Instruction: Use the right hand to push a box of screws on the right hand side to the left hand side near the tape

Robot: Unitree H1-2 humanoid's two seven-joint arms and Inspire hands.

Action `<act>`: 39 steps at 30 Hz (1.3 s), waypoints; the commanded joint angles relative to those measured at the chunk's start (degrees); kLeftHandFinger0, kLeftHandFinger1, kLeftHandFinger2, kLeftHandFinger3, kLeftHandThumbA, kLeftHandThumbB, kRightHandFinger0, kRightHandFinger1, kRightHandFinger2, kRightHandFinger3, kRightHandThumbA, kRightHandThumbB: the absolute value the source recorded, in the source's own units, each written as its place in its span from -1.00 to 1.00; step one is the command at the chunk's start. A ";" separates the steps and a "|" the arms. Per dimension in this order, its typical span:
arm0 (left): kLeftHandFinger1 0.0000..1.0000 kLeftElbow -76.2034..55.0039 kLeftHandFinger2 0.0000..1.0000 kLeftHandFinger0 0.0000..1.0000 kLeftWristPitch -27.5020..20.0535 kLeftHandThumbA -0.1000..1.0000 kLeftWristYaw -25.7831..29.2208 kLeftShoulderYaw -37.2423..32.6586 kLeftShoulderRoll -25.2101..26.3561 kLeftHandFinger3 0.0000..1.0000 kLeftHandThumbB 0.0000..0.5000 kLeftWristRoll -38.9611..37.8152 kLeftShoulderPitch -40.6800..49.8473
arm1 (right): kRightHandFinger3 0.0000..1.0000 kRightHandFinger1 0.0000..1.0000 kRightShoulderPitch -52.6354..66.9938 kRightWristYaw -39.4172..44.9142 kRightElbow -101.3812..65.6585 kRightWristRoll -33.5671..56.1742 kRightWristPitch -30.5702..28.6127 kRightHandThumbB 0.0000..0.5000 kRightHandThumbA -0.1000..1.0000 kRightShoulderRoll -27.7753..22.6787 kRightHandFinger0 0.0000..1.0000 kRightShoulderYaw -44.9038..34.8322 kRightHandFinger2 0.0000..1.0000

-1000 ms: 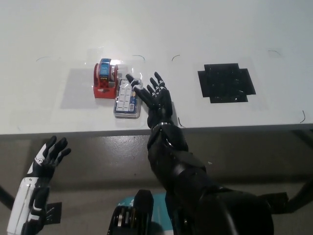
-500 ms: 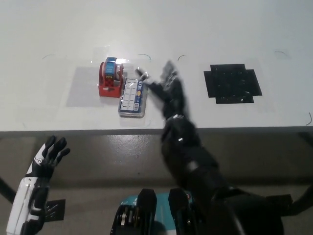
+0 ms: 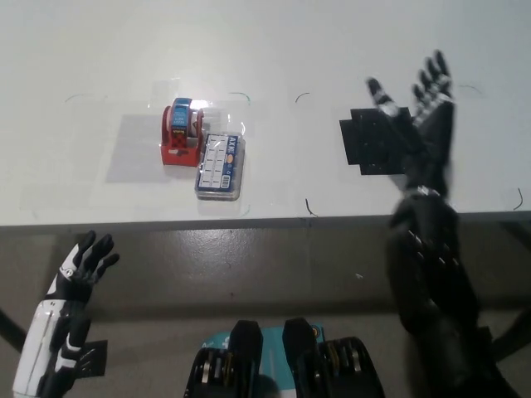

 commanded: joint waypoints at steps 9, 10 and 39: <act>1.00 2.55 1.00 1.00 0.21 0.77 -1.32 0.04 2.32 1.00 -0.25 0.28 -4.91 | 1.00 1.00 34.46 19.38 -58.98 7.29 6.20 -0.15 0.90 -15.32 1.00 13.42 1.00; 1.00 3.42 1.00 1.00 -0.08 0.75 -1.77 -0.28 2.46 1.00 -0.26 -0.12 -5.46 | 1.00 1.00 37.07 19.97 -59.12 7.47 5.42 -0.10 0.90 -16.37 1.00 13.70 1.00; 1.00 18.93 1.00 1.00 -3.60 0.75 1.42 3.41 2.33 1.00 -0.15 4.37 -8.99 | 1.00 1.00 38.43 25.85 -34.42 6.19 3.97 -0.60 0.82 -15.55 0.80 20.22 1.00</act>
